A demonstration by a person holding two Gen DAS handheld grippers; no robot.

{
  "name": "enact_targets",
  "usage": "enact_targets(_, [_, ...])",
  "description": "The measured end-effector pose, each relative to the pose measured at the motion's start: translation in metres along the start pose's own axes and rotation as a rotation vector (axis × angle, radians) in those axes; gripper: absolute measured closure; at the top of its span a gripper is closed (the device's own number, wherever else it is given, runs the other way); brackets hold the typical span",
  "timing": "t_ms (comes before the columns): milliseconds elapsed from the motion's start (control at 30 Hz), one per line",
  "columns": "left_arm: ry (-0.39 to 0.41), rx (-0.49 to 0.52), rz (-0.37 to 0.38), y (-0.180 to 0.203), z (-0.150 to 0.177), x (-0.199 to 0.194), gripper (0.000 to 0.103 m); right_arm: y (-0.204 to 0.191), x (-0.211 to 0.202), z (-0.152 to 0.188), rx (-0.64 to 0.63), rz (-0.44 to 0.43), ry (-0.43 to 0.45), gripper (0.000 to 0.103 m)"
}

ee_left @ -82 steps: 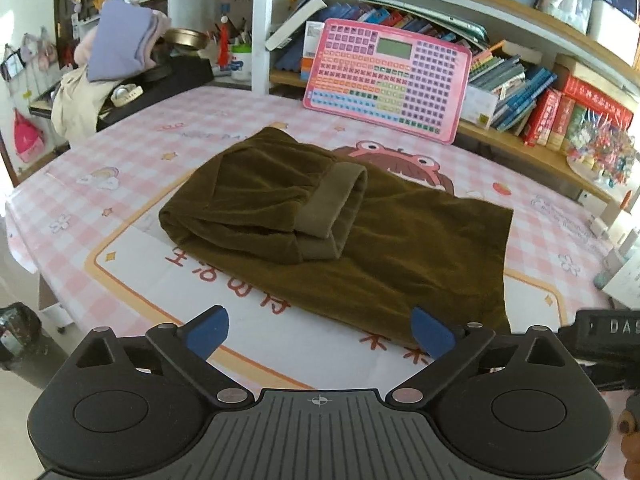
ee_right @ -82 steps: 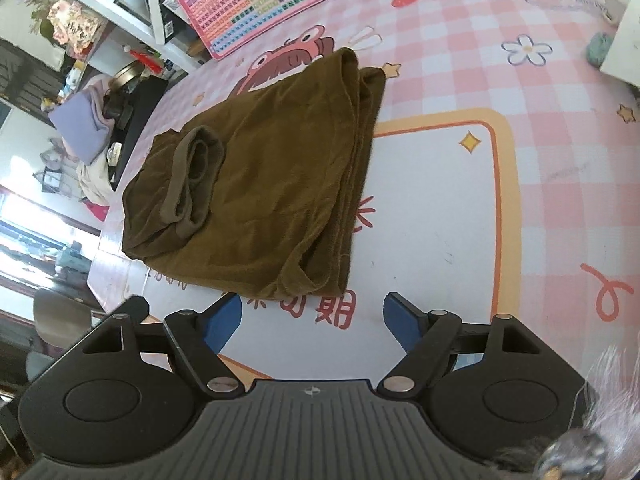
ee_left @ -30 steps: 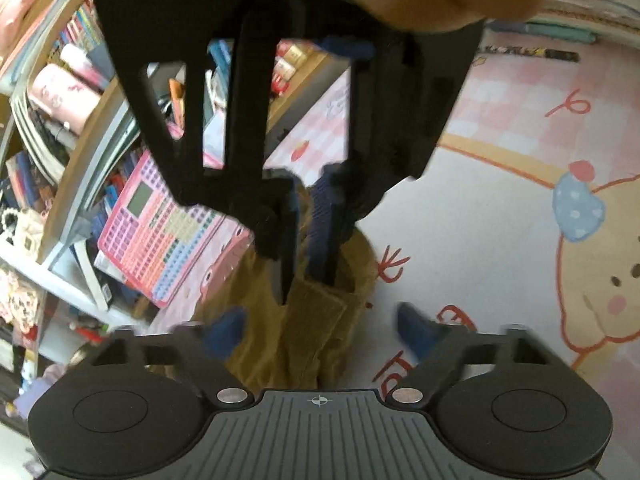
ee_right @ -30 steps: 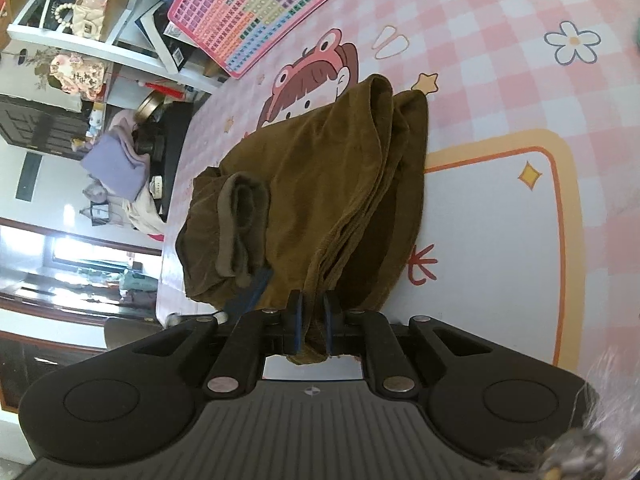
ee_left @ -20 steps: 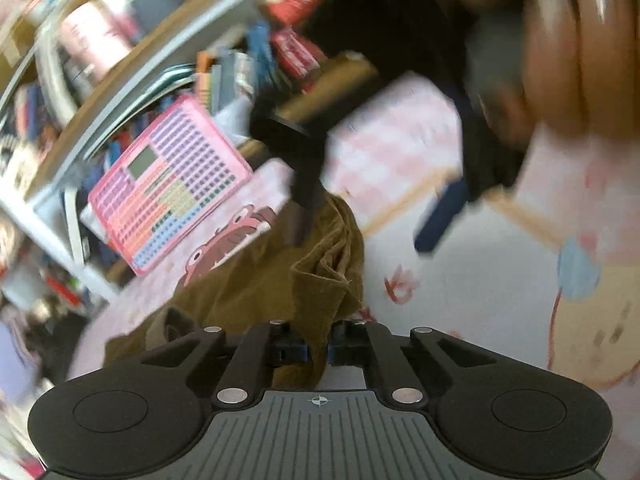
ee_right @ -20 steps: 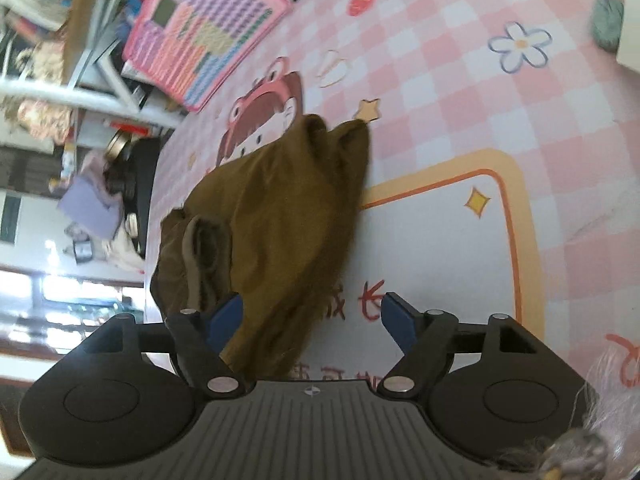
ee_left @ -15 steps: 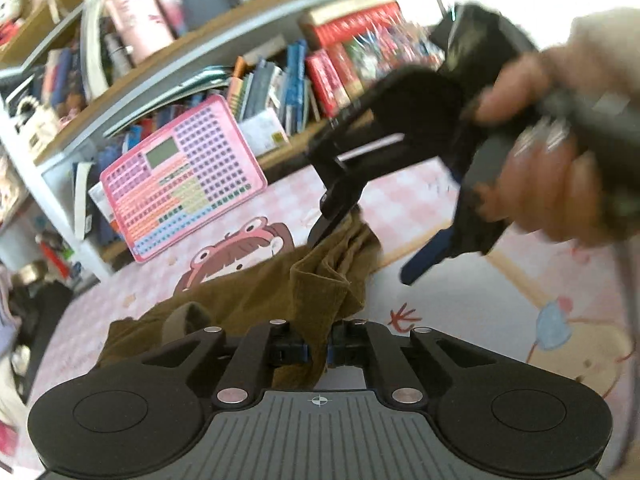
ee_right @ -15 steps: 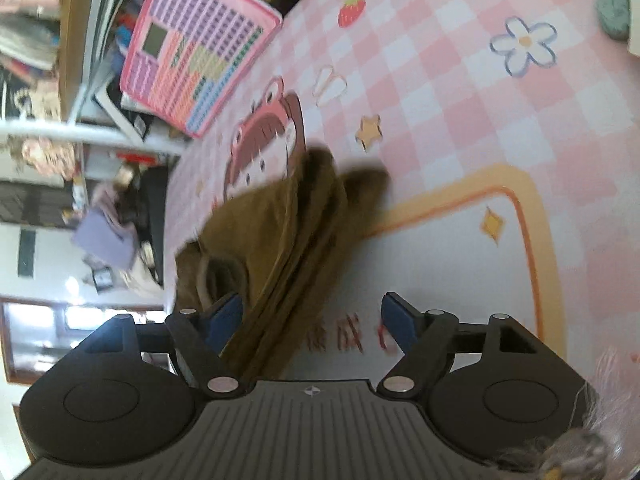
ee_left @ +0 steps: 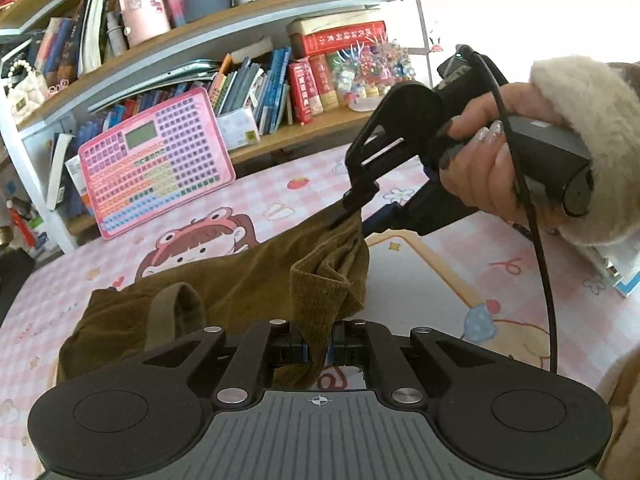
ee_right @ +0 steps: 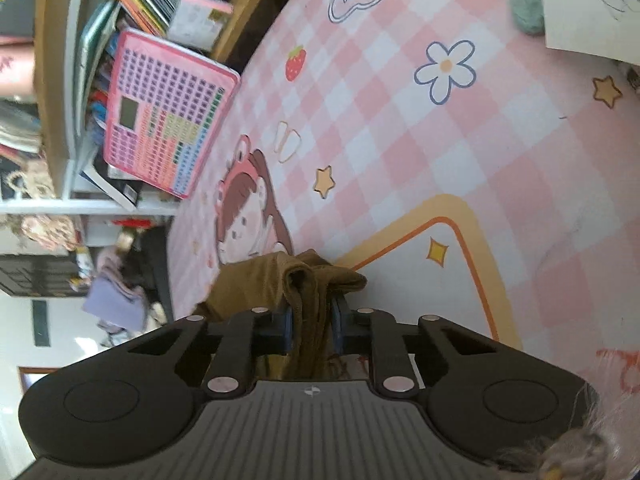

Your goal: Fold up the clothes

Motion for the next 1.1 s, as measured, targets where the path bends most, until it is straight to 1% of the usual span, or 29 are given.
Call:
enact_targets(67, [0.007, -0.004, 0.001, 0.000, -0.002, -0.001, 0.096, 0.001, -0.003, 0.002, 0.003, 0.011, -0.001, 0.057])
enact_targets(100, [0.010, -0.006, 0.001, 0.000, -0.002, -0.001, 0.096, 0.003, -0.004, 0.005, 0.010, 0.017, -0.013, 0.033])
enact_targets(167, [0.017, -0.010, 0.002, 0.000, -0.004, -0.002, 0.096, 0.004, -0.006, 0.014, 0.033, -0.005, -0.049, 0.031])
enact_targets(233, [0.019, -0.010, -0.002, 0.000, -0.006, 0.000, 0.096, 0.006, -0.005, 0.029, 0.055, -0.029, -0.114, 0.025])
enact_targets(267, [0.018, -0.007, -0.002, 0.000, -0.006, 0.001, 0.096, 0.007, -0.003, 0.034, 0.066, -0.039, -0.133, 0.025])
enact_targets(367, [0.007, 0.000, 0.007, 0.004, -0.004, 0.001, 0.096, 0.008, 0.004, 0.036, 0.098, -0.052, -0.133, 0.025])
enact_targets(467, [-0.007, 0.005, 0.015, 0.006, 0.000, -0.001, 0.096, 0.008, 0.011, 0.038, 0.130, -0.066, -0.132, 0.033])
enact_targets(533, [-0.015, 0.009, 0.017, 0.007, 0.001, -0.002, 0.096, 0.011, 0.010, 0.029, 0.142, -0.060, -0.112, 0.055])
enact_targets(567, [-0.018, 0.009, 0.016, 0.007, 0.002, -0.002, 0.096, 0.013, 0.008, 0.023, 0.146, -0.054, -0.098, 0.059])
enact_targets(633, [-0.024, 0.005, 0.012, 0.007, 0.004, -0.003, 0.096, 0.016, 0.005, 0.011, 0.154, -0.043, -0.069, 0.070])
enact_targets(667, [-0.025, 0.002, 0.014, 0.007, 0.004, -0.003, 0.096, 0.017, 0.002, 0.006, 0.154, -0.038, -0.058, 0.071])
enact_targets(700, [-0.025, -0.001, 0.016, 0.007, 0.004, -0.003, 0.096, 0.018, -0.001, 0.003, 0.149, -0.035, -0.050, 0.075])
enact_targets(733, [-0.026, -0.003, 0.019, 0.008, 0.004, -0.002, 0.096, 0.019, -0.004, 0.000, 0.143, -0.032, -0.042, 0.082])
enact_targets(800, [-0.027, -0.008, 0.023, 0.008, 0.005, -0.002, 0.096, 0.019, -0.007, -0.002, 0.134, -0.041, -0.036, 0.089])
enact_targets(933, [-0.018, -0.041, 0.033, 0.002, 0.003, -0.005, 0.096, 0.009, -0.011, -0.002, 0.086, -0.066, -0.011, 0.090])
enact_targets(1033, [-0.002, -0.094, 0.037, -0.006, 0.001, -0.010, 0.096, -0.009, -0.015, 0.000, 0.046, -0.101, 0.006, 0.090])
enact_targets(1100, [0.019, -0.140, 0.031, -0.016, -0.002, -0.015, 0.096, -0.030, -0.016, 0.001, 0.008, -0.138, 0.019, 0.090])
Point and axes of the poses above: each gripper's, at about its wrist camera, not at the fingertips, and x roughly the way its jaws point, y to its right, z to its underside, the point moved 5 cm from there along x, roughly the way its jaws point, and after that the axes turned 13 degrees about y, right-handed, at the moved point
